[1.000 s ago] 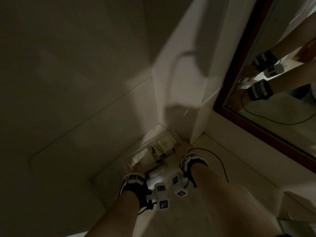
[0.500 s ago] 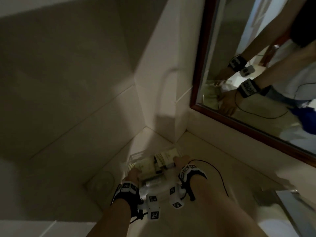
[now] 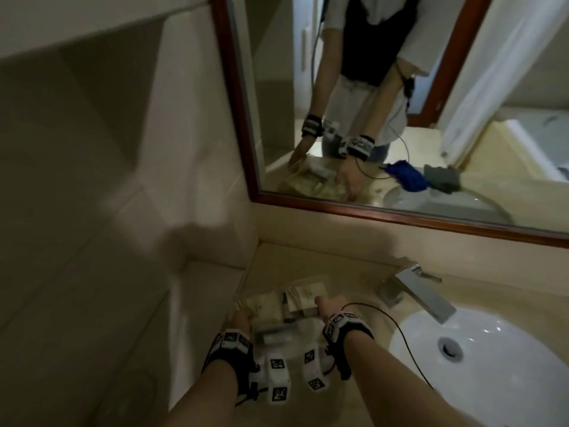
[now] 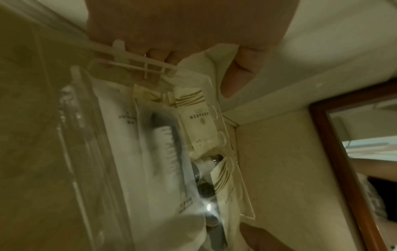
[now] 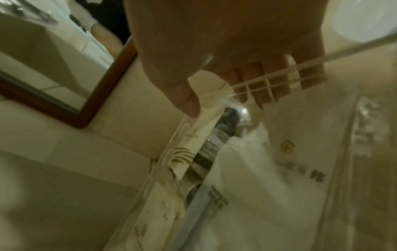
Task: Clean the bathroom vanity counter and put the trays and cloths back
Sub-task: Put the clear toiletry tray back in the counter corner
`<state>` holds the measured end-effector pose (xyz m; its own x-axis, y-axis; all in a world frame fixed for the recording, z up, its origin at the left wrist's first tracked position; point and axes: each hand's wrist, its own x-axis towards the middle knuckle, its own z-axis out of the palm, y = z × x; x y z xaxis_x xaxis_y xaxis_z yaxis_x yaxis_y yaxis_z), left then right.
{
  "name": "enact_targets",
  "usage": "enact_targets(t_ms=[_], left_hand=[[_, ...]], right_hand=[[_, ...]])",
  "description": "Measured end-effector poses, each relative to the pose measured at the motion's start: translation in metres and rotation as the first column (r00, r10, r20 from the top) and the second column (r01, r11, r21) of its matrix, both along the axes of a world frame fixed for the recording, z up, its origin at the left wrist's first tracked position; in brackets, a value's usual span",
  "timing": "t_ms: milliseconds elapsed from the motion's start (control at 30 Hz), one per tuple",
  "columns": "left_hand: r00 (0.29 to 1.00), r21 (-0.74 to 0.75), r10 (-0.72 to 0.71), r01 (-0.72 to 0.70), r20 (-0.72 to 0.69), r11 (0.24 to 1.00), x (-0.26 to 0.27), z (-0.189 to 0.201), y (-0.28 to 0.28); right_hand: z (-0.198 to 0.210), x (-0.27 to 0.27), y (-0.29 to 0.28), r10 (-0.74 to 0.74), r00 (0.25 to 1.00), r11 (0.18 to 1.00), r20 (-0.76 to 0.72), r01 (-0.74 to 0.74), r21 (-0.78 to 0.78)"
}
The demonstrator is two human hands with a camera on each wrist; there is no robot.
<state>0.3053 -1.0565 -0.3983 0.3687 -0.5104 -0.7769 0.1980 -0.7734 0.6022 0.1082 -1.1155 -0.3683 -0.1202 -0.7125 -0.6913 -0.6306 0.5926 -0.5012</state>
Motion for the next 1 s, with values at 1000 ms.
enact_targets(t_ms=[1000], left_hand=[[0.971,0.060,-0.225,0.220,0.080,0.974,0.010,-0.012,-0.130]], right_hand=[[-0.033,0.000,-0.083,-0.196,0.969,0.979,-0.148,0.202,0.021]])
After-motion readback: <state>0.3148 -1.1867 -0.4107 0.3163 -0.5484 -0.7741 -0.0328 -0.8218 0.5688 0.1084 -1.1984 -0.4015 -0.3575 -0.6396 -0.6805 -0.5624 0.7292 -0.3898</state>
